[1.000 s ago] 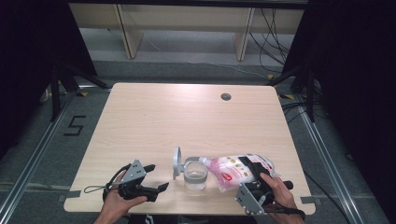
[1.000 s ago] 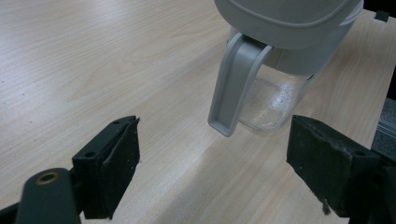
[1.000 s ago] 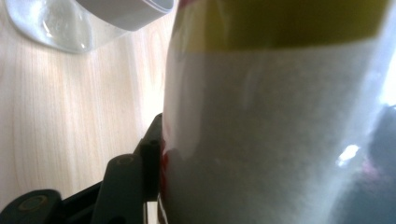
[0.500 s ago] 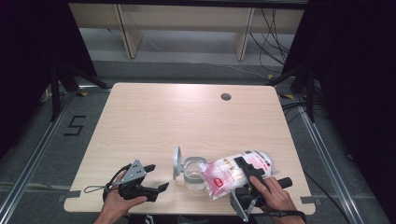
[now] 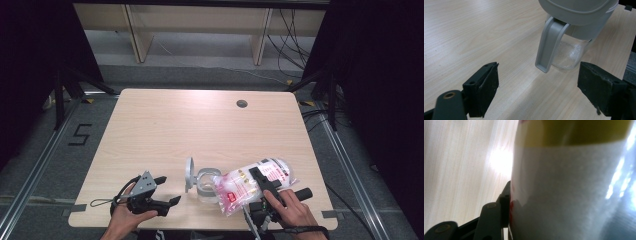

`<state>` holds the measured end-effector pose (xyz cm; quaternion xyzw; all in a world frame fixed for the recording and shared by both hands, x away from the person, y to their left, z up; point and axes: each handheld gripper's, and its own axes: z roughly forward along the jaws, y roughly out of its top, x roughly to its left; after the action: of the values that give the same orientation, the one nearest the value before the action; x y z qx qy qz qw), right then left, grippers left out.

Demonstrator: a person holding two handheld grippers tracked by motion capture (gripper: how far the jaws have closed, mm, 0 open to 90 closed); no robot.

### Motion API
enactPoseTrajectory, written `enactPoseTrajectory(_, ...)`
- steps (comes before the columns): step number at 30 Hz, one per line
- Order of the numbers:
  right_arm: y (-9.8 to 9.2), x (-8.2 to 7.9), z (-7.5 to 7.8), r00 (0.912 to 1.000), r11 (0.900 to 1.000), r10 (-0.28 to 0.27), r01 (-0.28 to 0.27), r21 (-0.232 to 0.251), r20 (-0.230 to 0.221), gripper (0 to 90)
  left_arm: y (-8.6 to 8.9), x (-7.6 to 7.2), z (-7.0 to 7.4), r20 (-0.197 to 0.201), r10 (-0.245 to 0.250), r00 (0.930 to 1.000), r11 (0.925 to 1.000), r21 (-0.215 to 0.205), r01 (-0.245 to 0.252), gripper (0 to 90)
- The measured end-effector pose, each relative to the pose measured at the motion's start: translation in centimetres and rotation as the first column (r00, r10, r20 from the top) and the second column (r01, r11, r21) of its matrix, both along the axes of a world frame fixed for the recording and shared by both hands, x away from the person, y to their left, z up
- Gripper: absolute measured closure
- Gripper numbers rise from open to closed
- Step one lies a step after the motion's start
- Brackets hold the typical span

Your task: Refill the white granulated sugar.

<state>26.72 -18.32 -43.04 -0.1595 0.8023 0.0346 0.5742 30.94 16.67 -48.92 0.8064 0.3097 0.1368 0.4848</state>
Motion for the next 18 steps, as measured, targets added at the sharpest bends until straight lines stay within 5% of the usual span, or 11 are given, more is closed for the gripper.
enactPoseTrajectory(2,0.08,0.15,0.06,0.9995,1.000,0.025,-0.025,-0.012,0.021,50.9,-0.01,-0.01,-0.01,-0.001,0.000,1.0000,1.0000,0.000,0.000,16.8)
enactPoseTrajectory(4,-0.01,-0.08,-0.15,0.9999,1.000,-0.015,0.015,0.004,0.005,51.0,-0.03,-0.03,-0.02,-0.003,0.002,1.0000,1.0000,-0.002,-0.002,16.8)
enactPoseTrajectory(10,0.22,0.21,0.03,0.9979,0.997,0.042,-0.038,-0.073,0.049,51.1,-0.07,0.01,-0.08,0.001,-0.002,1.0000,1.0000,-0.003,0.002,16.8)
enactPoseTrajectory(12,0.18,0.09,-0.24,0.9992,0.998,0.010,-0.008,-0.056,0.038,51.1,0.01,0.01,-0.01,0.002,-0.004,1.0000,0.9999,0.016,0.003,16.8)
enactPoseTrajectory(14,0.48,0.23,0.18,0.9975,0.991,0.042,-0.034,-0.126,0.057,51.2,-0.01,0.02,-0.05,0.002,-0.003,1.0000,0.9999,0.011,0.003,16.8)
enactPoseTrajectory(18,0.59,0.17,0.24,0.9972,0.991,0.022,-0.012,-0.137,0.071,51.4,-0.06,0.03,-0.10,0.001,-0.005,1.0000,1.0000,0.003,0.005,16.8)
